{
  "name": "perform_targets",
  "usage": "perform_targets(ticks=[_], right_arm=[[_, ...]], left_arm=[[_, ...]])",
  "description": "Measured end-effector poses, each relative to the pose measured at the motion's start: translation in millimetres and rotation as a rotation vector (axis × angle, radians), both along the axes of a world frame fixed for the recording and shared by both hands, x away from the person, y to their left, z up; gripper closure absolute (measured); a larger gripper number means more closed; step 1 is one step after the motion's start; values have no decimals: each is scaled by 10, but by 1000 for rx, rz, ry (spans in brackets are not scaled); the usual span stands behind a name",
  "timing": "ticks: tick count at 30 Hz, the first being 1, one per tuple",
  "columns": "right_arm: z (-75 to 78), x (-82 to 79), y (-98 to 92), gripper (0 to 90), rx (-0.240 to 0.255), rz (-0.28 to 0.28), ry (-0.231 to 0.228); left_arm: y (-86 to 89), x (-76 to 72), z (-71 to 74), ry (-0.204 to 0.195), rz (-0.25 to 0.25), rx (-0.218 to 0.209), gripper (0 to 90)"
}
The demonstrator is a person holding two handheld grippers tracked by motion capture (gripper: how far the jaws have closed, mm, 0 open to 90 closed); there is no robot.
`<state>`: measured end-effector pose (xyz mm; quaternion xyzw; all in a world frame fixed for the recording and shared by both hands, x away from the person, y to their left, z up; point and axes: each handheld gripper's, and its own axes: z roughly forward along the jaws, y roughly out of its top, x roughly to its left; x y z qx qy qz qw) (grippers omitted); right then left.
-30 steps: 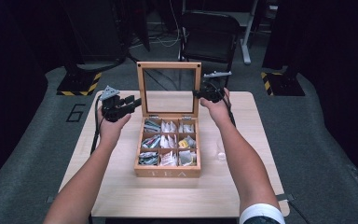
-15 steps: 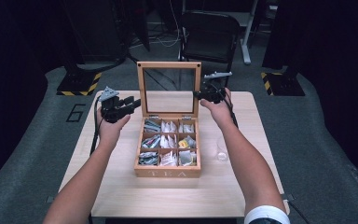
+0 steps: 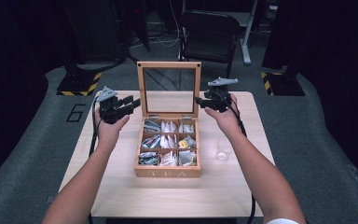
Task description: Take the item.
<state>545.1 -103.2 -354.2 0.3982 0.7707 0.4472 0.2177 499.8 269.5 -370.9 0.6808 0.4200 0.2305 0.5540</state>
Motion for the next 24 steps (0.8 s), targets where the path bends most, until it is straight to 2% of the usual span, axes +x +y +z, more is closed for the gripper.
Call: perform_targets(ticks=[7,9,13,18,24], right_arm=[[-6,-209,2,503,-1,28,0],[-1,-267,-8,525,10,41,5],[-4,-388,-23,571,-13,65,-6],[-51,-530,-35,589,-34,78,-11],[-130,-667,-49,615,-25,89,1]], left_arm=[[-5,-20,12,8,5,-7,578],[1,-28,20,14,5,-11,578],[9,-51,33,18,5,-19,578],[15,-64,32,18,4,-17,577],[15,-63,2,28,0,-11,573]])
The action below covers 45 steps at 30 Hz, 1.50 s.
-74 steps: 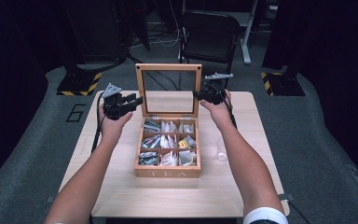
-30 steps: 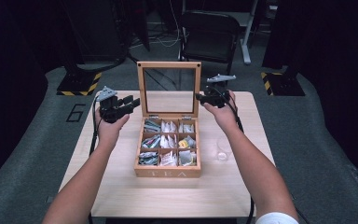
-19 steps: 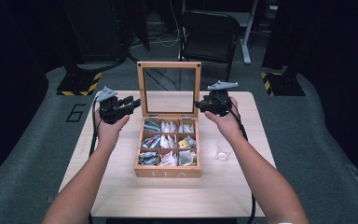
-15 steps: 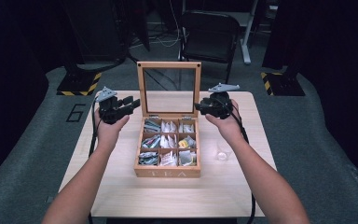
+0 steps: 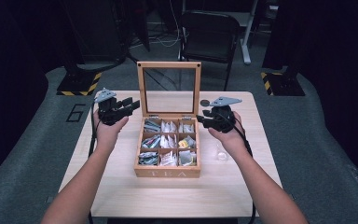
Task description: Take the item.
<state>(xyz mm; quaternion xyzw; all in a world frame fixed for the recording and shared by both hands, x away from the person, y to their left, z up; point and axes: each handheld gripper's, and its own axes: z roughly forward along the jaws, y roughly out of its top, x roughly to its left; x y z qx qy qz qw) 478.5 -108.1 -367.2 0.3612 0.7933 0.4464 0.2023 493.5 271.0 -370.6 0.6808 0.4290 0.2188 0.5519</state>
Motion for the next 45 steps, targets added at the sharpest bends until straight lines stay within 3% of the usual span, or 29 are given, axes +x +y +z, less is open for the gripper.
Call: perform_targets(ticks=[21,26,45], right_arm=[[-375,-352,56,703,13,118,58],[-470,-393,77,703,20,135,79],[-707,-490,185,681,25,193,120]], left_arm=[[45,-51,-47,5,3,0,573],[46,-47,-55,0,2,22,570],[41,-50,-54,-3,0,27,569]])
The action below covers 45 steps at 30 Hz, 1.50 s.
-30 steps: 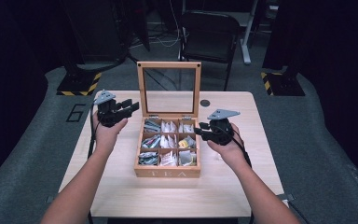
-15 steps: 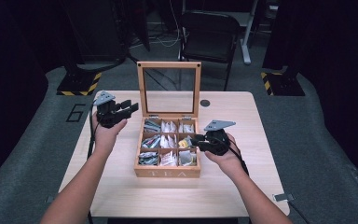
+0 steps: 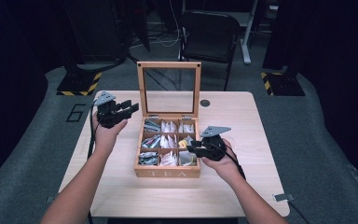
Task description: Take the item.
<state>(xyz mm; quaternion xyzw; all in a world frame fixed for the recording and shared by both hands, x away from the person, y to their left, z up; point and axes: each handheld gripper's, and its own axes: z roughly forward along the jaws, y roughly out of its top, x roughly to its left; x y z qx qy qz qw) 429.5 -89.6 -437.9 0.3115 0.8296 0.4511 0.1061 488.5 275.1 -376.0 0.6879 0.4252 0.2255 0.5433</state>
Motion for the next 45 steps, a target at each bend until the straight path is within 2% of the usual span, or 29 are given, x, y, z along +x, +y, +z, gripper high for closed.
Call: perform_targets(ticks=[6,18,25,32,42,45], right_arm=[[-67,-11,69,681,-9,30,5],[-149,6,139,658,-12,46,21],[-175,-26,109,722,-19,48,54],[-160,-67,48,854,-8,57,65],[-136,-92,8,875,-5,56,80],[-120,-88,8,877,13,53,73]], left_arm=[[4,0,-1,2,0,-1,569],[11,3,-2,5,0,-1,569],[38,2,4,2,6,-8,569],[36,2,3,5,6,-9,569],[36,2,3,5,10,-9,569],[35,5,0,7,8,-8,569]])
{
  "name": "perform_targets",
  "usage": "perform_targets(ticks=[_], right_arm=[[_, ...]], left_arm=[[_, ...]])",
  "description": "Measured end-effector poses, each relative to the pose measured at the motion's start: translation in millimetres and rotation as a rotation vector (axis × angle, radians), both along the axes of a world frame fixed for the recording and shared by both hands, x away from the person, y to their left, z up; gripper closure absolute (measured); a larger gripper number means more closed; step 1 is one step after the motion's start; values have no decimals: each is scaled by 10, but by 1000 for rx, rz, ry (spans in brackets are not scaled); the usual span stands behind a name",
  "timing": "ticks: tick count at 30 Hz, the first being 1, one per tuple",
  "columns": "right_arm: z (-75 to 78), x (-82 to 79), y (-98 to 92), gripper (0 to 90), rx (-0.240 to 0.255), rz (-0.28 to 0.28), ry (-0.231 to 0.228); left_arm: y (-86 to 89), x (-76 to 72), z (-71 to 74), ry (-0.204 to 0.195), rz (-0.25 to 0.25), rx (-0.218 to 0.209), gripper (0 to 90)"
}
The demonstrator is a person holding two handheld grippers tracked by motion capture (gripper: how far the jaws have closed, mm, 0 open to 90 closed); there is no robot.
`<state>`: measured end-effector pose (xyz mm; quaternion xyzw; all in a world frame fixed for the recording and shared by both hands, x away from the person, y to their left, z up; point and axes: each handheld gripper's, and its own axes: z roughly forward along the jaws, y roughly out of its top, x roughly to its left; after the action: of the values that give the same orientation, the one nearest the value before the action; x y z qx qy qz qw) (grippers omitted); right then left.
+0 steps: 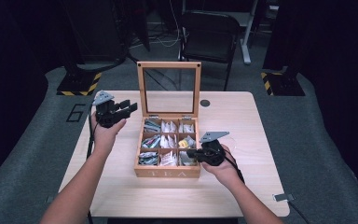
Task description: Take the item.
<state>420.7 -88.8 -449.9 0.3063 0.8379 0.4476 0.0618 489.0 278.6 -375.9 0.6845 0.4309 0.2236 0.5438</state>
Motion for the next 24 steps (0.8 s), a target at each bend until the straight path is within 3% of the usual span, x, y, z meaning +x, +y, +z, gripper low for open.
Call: perform_targets(ticks=[12,24], right_arm=[[185,13,71,881,37,-2,-37],[510,45,18,882,59,-11,-81]], left_arm=[[9,0,1,-2,5,1,569],[15,2,3,-4,5,0,569]])
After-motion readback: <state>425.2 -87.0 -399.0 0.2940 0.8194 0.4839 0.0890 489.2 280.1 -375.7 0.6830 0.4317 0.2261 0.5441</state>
